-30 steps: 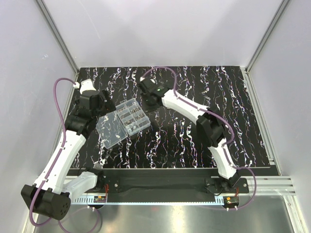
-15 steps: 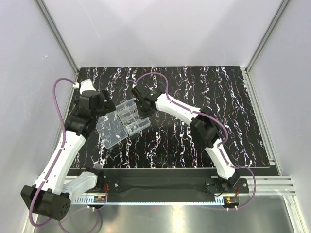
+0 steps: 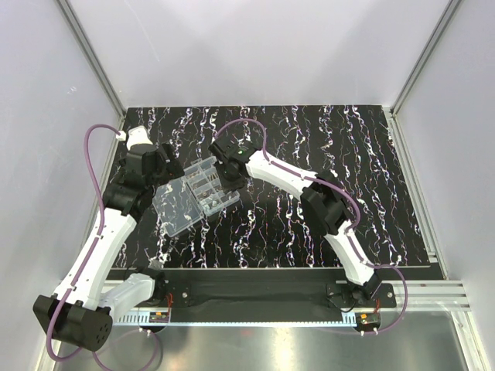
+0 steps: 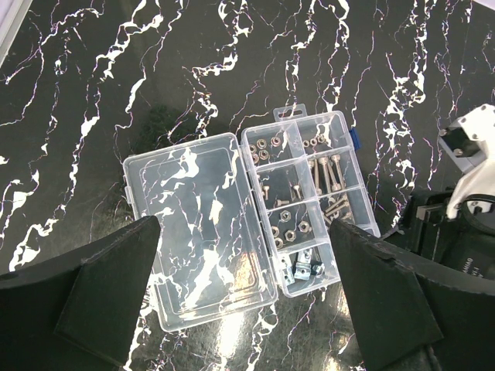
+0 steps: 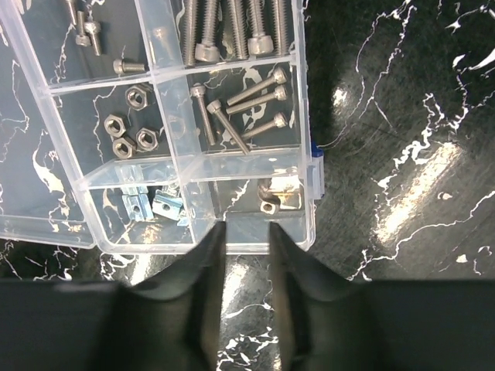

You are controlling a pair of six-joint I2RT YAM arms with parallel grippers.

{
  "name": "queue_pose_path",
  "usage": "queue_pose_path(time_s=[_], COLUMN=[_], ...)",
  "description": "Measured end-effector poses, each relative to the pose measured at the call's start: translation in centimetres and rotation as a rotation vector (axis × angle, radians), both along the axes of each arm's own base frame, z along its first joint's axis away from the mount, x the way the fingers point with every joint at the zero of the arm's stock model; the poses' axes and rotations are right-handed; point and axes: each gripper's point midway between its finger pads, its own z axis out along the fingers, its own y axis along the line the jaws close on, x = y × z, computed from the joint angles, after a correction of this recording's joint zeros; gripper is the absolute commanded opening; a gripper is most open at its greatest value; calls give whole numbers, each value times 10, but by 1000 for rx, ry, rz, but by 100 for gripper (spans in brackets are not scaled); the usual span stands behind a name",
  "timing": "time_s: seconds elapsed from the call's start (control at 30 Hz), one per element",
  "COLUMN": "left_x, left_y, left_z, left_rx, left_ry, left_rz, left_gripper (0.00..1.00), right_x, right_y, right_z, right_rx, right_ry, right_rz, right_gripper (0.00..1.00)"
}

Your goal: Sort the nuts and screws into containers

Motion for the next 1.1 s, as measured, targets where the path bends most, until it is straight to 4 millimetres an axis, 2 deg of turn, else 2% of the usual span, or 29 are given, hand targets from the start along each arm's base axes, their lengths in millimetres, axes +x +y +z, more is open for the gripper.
queue_pose_path(time_s=[0.1,0.3,0.4,0.47,0.53,0.63,0.77,0.87,1.1], left_x=[0,0,0,0,0,0,0,0,0], left_y=[0,0,0,0,0,0,0,0,0], left_z=[0,0,0,0,0,0,0,0,0], left_rx=[0,0,0,0,0,0,0,0,1], left_ry=[0,0,0,0,0,0,0,0,0], left_rz=[0,0,0,0,0,0,0,0,0], left_gripper=[99,99,99,99,99,99,99,99,99], right_x=[0,2,14,27,45,74,94,95,102], right_y=[0,-1,-11,-26,-53,-120,-196,-211,-207], right_z=[-1,4,9,12,15,14,4,-3,-10], right_rx=[-4,-5,-13,-18,-15,-33,-102,-132,-104], right_ry=[2,-7,-28,-35,-38,-47,-70,-80,-95], right_rz=[1,-4,-48,-112,-213,-412,-637,-702,-771], right_gripper=[46,49,48,48,49,52,52,50,47])
